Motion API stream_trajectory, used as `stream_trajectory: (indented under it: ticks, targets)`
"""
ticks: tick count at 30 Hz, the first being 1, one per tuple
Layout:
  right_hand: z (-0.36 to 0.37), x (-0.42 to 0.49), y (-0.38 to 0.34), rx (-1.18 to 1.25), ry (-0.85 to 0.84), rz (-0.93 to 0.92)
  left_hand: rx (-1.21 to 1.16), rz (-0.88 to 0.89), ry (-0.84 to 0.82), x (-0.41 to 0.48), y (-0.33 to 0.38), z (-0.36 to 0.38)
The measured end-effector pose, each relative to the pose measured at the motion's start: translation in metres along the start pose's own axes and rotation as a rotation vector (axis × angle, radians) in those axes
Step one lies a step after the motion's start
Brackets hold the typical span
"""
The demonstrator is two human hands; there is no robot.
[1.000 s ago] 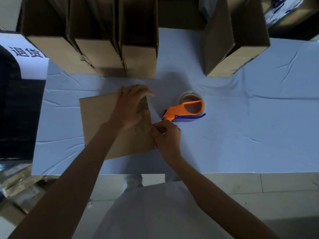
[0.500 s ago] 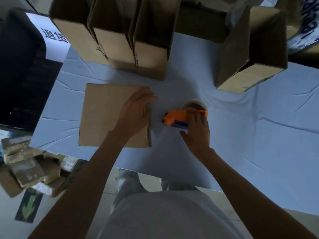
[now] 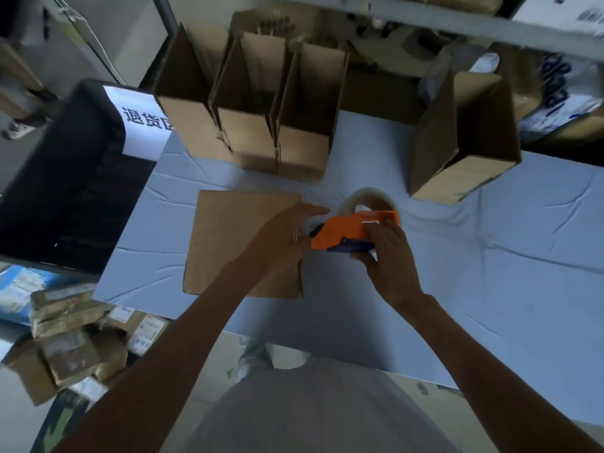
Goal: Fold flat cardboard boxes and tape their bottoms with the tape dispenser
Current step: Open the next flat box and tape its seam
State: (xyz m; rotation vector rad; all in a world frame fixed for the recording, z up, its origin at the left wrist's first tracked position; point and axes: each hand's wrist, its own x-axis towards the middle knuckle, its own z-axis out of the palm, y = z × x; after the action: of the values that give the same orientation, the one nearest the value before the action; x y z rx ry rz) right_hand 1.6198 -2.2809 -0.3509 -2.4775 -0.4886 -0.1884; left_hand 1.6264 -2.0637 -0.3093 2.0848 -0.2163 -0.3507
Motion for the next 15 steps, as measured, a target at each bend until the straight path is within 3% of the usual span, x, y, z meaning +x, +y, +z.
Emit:
stream_trajectory:
  ticks: [3,7,15]
  targets:
    - [-0.007,0.008,-0.014,0.033,0.028,-0.034,0.078,-0.008,0.065,-0.006,0.006,-0.016]
    - [-0.013,0.010,-0.031,0.125,-0.010,0.013,-0.014,-0.015,0.066,-0.013,0.008,-0.032]
    - [-0.030,0.015,-0.041,0.284,-0.347,0.134,0.026,-0.036,0.090,-0.021,0.013,-0.046]
